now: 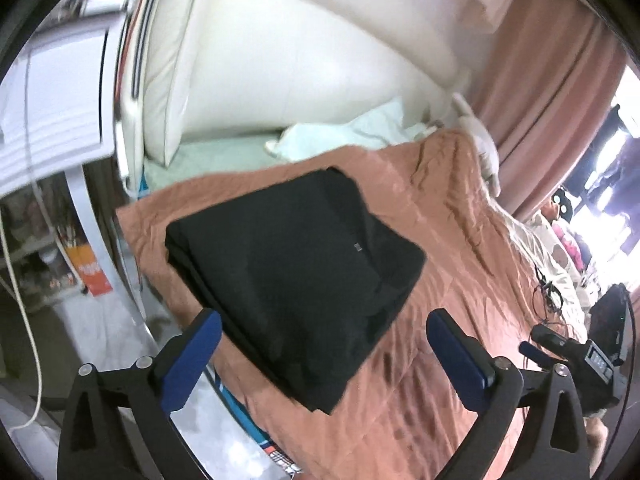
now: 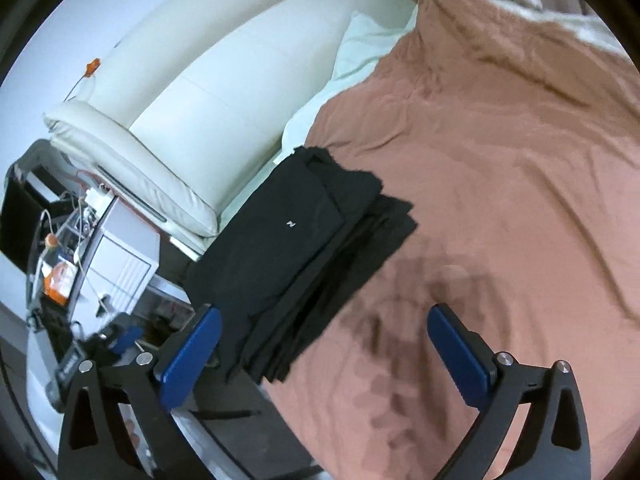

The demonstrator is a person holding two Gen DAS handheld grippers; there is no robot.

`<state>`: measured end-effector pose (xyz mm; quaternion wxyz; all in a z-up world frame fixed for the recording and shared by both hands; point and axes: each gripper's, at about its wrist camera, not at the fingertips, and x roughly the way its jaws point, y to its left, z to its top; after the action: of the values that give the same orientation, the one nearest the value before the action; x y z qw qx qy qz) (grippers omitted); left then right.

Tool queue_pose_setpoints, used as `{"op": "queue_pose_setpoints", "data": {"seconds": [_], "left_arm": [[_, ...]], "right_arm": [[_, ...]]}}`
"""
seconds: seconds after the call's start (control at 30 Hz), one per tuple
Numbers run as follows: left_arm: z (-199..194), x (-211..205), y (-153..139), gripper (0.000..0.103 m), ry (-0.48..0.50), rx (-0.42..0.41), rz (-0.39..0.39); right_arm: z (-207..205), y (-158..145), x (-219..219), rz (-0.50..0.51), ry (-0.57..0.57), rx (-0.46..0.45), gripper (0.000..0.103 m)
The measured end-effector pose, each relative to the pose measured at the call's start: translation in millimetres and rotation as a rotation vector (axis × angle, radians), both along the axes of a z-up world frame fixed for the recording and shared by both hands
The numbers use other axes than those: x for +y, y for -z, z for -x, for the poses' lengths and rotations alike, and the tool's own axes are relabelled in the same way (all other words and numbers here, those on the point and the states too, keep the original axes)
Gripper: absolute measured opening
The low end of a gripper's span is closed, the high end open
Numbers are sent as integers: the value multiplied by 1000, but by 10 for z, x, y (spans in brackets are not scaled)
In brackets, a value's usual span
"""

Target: Fold large clothes

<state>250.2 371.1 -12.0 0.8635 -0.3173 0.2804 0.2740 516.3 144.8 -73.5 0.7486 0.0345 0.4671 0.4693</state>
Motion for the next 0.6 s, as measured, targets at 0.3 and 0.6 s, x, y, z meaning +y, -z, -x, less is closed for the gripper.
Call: {"op": "queue_pose_setpoints", "data": {"seconds": [0.3, 0.6], "left_arm": [[13, -692, -254, 103, 95, -28, -53], [96, -1416, -508, 103, 203, -49, -153]], "right_arm": [[156, -339, -819, 6, 65, -84, 103], [449, -611, -1631, -11, 129, -165, 103]]}}
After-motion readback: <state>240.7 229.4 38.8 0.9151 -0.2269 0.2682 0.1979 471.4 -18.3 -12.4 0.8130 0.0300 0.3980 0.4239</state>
